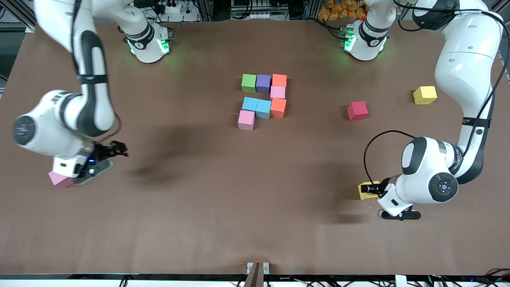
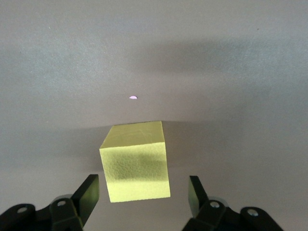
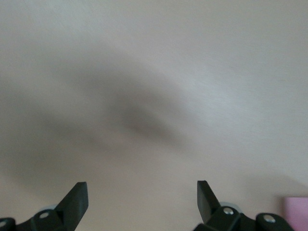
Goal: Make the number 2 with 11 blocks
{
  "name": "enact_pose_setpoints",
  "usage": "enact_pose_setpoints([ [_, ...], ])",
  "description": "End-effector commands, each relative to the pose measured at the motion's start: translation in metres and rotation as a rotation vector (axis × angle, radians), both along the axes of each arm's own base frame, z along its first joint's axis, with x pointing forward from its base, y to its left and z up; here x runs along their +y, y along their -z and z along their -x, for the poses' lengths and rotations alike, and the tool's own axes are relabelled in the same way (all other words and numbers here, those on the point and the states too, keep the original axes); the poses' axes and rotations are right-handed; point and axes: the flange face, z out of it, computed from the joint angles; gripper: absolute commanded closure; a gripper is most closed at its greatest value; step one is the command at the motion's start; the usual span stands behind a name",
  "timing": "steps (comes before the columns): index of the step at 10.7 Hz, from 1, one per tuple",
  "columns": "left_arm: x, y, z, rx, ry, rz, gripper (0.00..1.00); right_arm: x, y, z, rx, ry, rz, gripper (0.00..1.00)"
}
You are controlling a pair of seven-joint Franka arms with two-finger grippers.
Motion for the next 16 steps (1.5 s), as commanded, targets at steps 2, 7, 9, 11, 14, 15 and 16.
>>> enact_pose_setpoints([
  [2, 0.002, -0.009, -0.001, -0.012, -0.01, -0.007, 0.17, -0.082, -0.004, 0.001, -0.029, -0.062, 0.029, 0.0],
  [7, 0.006, -0.009, -0.002, -0.012, -0.019, -0.008, 0.17, -0.187, 0.014, 0.001, -0.099, 0.032, 0.199, 0.0],
  [9, 0.001, -0.01, -0.001, -0.015, 0.003, -0.005, 0.0, -0.198, 0.036, -0.009, -0.089, 0.007, 0.191, 0.0],
  [11, 0.006, -0.011, -0.002, -0.015, -0.004, -0.007, 0.0, -0.202, 0.05, -0.01, -0.091, 0.023, 0.147, 0.0],
  [14, 0.005, -0.011, -0.002, -0.017, -0.002, -0.006, 0.0, -0.236, 0.061, -0.005, -0.093, 0.044, 0.112, 0.0],
  [15, 0.005, -0.01, -0.002, -0.016, -0.001, -0.006, 0.0, -0.247, 0.074, 0.001, -0.089, 0.049, 0.085, 0.0],
  [16, 0.003, -0.009, -0.001, -0.014, 0.003, -0.007, 0.0, -0.25, 0.083, 0.0, -0.089, 0.065, 0.069, 0.0],
])
